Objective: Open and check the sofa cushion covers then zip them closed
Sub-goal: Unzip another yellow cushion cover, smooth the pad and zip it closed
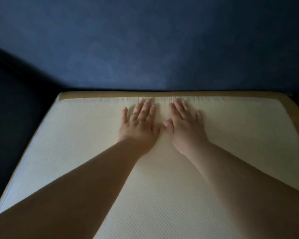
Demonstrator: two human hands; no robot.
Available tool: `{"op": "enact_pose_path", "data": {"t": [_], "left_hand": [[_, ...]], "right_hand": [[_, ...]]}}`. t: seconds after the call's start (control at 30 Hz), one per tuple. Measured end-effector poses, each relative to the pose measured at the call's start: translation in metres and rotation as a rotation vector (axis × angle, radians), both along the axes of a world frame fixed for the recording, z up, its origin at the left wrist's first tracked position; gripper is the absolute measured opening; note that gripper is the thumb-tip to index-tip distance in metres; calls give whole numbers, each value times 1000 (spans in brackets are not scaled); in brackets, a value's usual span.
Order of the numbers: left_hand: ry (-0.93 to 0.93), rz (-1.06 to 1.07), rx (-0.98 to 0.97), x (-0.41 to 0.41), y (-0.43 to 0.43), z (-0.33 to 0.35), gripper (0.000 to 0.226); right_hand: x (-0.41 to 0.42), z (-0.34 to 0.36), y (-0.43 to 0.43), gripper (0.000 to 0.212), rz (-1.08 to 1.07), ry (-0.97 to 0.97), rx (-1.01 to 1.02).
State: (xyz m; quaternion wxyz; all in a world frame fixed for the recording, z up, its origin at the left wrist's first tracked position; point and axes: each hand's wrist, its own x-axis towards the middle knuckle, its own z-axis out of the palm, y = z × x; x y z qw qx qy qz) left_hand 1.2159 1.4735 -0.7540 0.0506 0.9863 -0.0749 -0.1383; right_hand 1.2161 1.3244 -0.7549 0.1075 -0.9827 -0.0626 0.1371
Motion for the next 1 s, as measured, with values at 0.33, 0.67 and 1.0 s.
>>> {"op": "enact_pose_path", "data": {"t": [0.33,0.67,1.0], "left_hand": [[27,-23,-35,-10,-76,-2,59],[-10,-122,-107,-10,-192,-7,61],[-45,-131,-11,-13,-194,-18,62]], "right_hand": [[-14,-4,-74,65,-78,39,-45],[-35,-8,-186,67,-255,-45,-124],[-34,-21,-187,66,-262,-91,-89]]}}
